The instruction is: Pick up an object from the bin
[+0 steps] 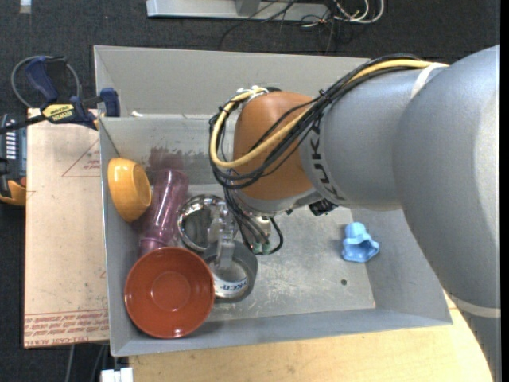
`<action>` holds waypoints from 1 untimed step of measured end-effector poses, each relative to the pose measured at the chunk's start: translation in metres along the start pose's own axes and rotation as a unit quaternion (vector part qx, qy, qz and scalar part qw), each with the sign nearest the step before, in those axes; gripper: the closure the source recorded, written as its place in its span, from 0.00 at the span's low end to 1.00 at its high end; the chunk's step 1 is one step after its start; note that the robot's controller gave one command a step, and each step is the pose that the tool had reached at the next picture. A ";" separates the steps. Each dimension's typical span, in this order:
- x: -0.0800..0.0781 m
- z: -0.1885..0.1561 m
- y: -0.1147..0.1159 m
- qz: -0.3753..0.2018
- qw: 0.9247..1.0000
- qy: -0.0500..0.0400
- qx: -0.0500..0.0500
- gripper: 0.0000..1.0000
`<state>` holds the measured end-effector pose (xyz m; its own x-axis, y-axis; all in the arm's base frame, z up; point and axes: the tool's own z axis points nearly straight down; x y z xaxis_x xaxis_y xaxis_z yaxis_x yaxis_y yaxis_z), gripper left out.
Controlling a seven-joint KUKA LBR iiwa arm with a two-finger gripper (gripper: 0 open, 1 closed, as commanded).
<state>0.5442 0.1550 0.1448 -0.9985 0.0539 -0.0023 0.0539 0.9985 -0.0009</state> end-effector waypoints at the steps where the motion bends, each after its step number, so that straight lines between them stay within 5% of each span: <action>1: -0.009 -0.097 -0.002 0.006 1.000 0.001 0.000 1.00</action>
Offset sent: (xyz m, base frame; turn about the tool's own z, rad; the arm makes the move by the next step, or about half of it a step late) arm 0.0042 0.0134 0.0863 -0.0117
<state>0.5529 0.1524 0.2415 -0.9978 0.0668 -0.0005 0.0668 0.9978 -0.0014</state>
